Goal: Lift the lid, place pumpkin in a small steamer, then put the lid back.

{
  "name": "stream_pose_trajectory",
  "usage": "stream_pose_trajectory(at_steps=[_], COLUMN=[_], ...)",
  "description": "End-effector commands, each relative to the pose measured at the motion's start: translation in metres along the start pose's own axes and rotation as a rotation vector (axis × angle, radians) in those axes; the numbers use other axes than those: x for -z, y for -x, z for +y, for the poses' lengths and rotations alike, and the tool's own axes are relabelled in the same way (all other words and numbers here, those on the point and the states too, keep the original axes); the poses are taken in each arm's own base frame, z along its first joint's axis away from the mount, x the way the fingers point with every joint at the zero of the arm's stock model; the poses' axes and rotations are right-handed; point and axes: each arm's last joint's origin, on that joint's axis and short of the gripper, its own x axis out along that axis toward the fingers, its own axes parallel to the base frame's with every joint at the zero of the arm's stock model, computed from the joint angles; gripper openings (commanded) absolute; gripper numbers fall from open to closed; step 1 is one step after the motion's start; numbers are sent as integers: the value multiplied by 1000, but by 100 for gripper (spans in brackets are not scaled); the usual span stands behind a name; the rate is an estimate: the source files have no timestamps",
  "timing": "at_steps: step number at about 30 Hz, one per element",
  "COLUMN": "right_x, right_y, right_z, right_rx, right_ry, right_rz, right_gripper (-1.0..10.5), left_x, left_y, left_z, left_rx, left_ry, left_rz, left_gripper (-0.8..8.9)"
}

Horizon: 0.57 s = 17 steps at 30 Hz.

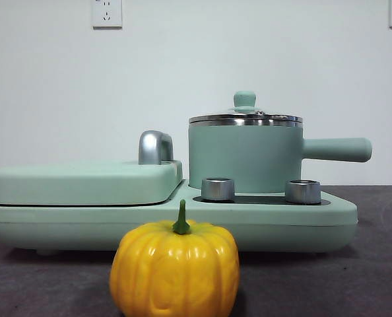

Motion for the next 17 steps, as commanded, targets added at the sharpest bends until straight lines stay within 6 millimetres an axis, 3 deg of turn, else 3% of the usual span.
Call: stream_pose_trajectory(at_steps=[1, 7, 17], right_x=[-9, -14, 5], right_y=[-8, -28, -54], right_z=[0, -1, 16], right_rx=[-30, -118, -316], right_ry=[110, 195, 347], right_rz=[42, 127, 298], right_gripper=[12, 13, 14], left_x=[-11, -22, -18], left_y=[-12, -48, -95], left_z=[-3, -10, -40], left_rx=[32, 163, 401], left_ry=[-115, -200, -468], left_rz=[58, 223, 411], left_gripper=[11, 11, 10])
